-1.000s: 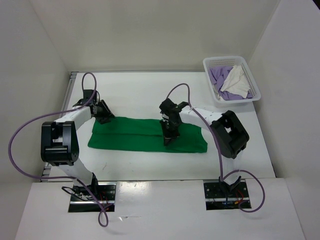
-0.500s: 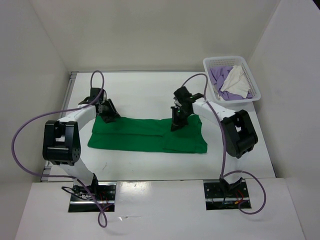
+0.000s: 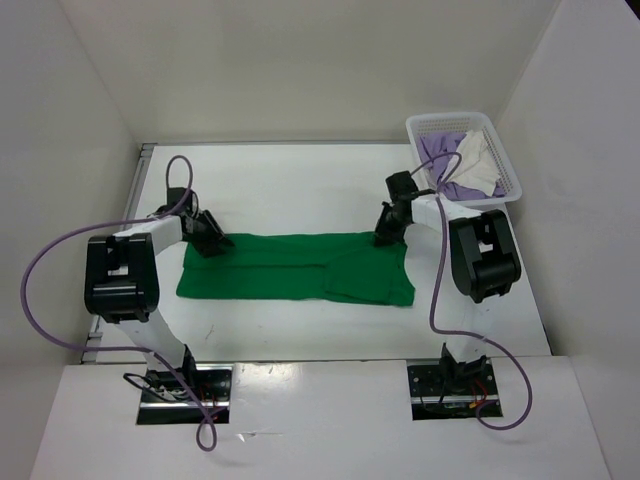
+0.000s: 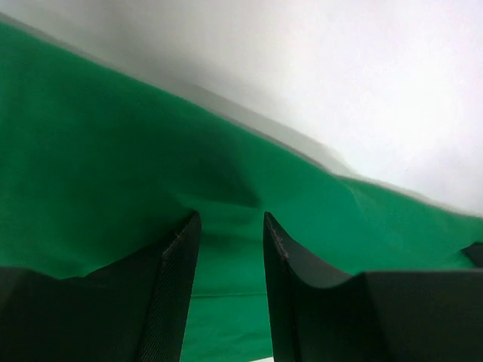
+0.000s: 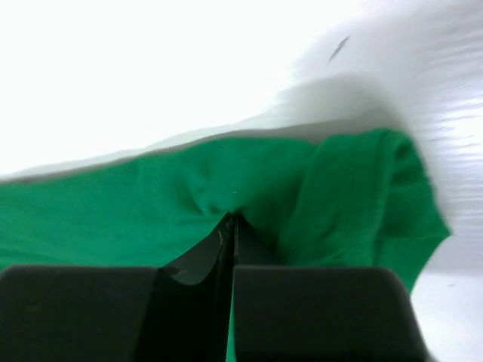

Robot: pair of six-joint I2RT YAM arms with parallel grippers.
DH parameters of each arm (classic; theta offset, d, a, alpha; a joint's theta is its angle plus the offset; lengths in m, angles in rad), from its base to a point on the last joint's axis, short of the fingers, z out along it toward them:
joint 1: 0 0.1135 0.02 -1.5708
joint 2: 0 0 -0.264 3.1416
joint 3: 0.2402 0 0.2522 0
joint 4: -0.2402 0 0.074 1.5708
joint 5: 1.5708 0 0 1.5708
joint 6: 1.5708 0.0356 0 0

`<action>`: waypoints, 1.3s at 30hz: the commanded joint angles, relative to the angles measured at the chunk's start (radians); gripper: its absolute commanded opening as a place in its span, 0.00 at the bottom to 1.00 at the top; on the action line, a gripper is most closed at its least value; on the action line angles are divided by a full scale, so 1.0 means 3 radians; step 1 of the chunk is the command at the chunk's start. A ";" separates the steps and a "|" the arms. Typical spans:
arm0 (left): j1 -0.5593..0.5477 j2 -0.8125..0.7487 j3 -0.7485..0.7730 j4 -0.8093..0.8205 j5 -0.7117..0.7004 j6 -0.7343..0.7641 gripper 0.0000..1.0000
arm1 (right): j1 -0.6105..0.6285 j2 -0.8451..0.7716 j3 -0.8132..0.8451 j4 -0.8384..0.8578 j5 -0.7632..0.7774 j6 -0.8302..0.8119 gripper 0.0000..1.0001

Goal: Fold and stack the t-shirts

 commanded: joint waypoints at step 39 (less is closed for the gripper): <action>-0.0849 -0.0280 0.1016 -0.0476 -0.0258 0.0299 0.25 | 0.0561 0.3256 0.6164 -0.1274 -0.0711 0.0247 0.17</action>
